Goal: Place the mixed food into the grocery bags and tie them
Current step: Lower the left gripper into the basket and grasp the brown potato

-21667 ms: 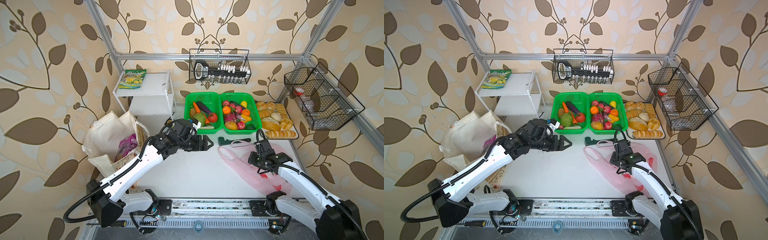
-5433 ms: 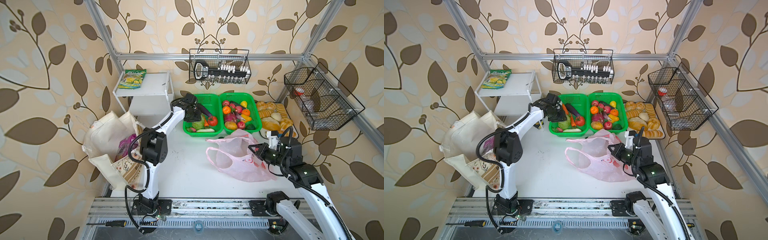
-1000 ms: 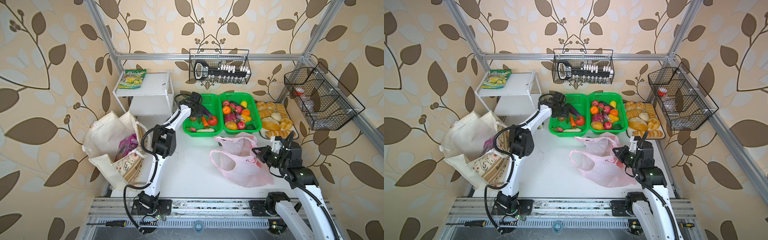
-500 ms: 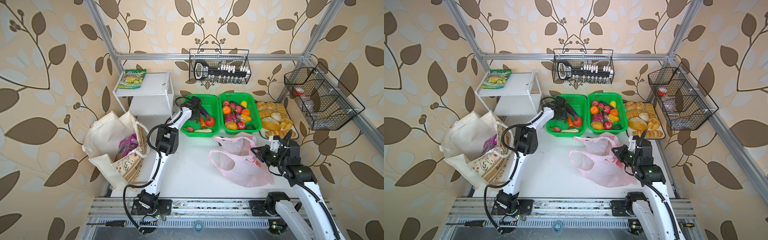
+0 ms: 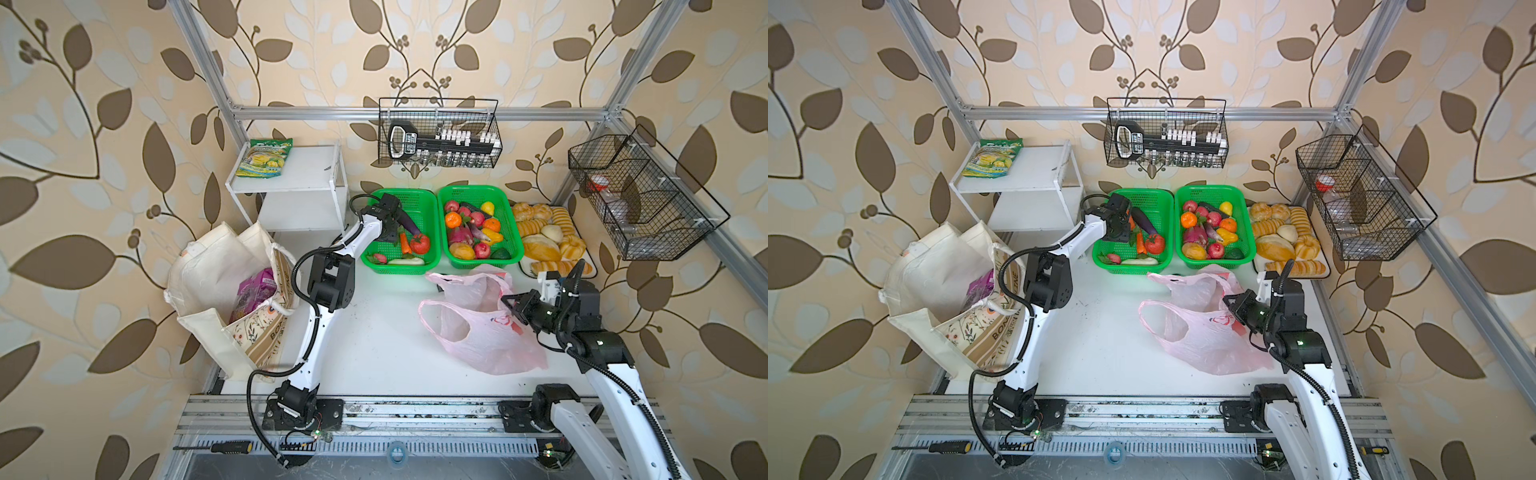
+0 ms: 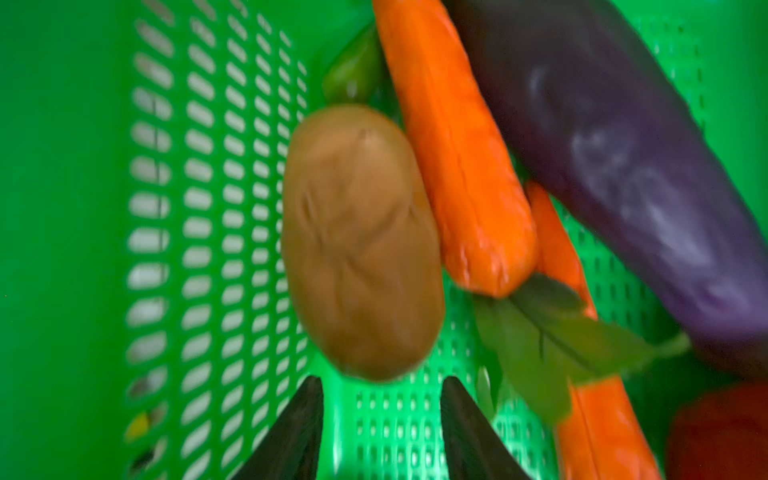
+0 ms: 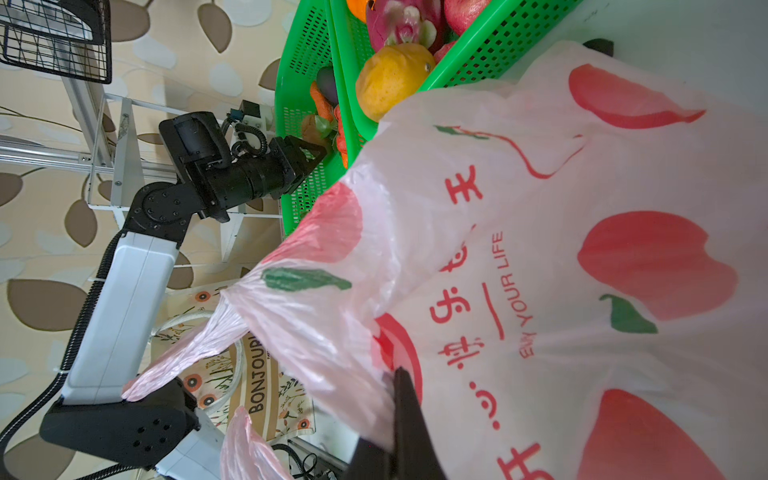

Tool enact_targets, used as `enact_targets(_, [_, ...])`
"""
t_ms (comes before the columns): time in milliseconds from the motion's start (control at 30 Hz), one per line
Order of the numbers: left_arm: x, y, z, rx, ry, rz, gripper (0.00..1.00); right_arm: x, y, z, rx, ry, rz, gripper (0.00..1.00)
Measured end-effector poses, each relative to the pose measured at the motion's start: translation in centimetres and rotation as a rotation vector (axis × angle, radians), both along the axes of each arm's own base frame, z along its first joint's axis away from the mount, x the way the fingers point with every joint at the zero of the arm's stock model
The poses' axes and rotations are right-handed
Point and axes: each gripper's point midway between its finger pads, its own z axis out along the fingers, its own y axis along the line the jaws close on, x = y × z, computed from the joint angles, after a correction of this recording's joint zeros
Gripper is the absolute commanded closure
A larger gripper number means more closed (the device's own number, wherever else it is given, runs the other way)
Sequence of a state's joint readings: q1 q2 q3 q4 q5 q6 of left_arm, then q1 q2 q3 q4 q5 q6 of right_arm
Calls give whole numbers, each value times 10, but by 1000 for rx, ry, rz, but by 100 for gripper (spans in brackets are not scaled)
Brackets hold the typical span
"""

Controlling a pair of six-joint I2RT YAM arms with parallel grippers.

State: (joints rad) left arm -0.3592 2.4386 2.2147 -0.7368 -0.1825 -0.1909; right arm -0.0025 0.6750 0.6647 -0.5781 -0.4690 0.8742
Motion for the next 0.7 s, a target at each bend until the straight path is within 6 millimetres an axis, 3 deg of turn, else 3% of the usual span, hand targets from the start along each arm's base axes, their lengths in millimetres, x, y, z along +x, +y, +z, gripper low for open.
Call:
enact_targets(200, [-29, 2, 56, -62, -41, -25, 54, -2, 0, 4, 0, -17, 0, 100])
enact_targets(367, [-51, 5, 89, -102, -86, -44, 35, -2, 1, 6, 3, -26, 2, 100])
enact_targets(533, [-37, 1, 87, -100, -108, -41, 33, -1, 1, 7, 7, -34, 3, 100])
enact_targets(700, [7, -8, 78, -90, -163, -25, 32, 1, 2, 8, 12, -37, 7, 100])
